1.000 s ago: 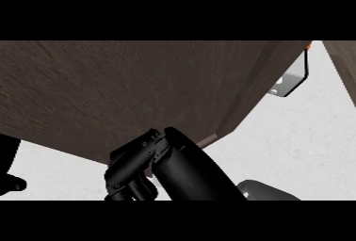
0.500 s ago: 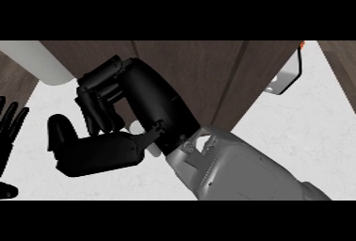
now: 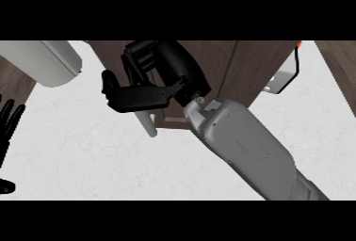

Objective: Pick up the wine, place it into the cabinet and close the cabinet

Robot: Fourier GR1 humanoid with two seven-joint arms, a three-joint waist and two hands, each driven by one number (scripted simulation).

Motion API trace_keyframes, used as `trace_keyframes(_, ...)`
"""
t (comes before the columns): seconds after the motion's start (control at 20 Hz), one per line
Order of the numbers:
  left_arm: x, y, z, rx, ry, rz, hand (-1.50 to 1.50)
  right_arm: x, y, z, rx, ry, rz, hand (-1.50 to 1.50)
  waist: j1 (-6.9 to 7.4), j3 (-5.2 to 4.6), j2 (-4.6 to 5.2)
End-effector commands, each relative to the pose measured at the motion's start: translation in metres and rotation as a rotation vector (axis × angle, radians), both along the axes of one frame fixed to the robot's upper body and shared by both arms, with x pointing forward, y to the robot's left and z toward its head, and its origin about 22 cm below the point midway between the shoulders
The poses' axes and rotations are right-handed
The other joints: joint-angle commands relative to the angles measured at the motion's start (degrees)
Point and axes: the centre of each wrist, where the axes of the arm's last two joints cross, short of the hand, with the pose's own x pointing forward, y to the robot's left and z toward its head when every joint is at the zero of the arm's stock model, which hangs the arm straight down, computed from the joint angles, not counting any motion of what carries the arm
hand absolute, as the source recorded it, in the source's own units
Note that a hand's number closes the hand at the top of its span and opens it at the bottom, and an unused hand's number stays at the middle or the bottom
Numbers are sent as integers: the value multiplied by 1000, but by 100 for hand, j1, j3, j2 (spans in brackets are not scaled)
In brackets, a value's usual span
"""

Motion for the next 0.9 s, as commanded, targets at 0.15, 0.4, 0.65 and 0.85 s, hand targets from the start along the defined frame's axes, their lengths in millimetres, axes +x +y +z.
trace_keyframes(0.15,12,4,9,-6,-9,-24,-150,45,-20,-15,-37,-15,-47,150,0,2,33)
trace_keyframes(0.4,11,3,1,-13,-15,-8,-150,51,-46,-46,-68,-40,-52,150,-30,1,49)
trace_keyframes(0.65,12,-1,3,-14,-18,-29,-150,65,-57,-41,-61,-37,-80,150,0,1,62)
trace_keyframes(0.85,12,-4,1,-12,-13,-48,-150,75,-73,-19,-38,-49,-88,150,2,2,59)
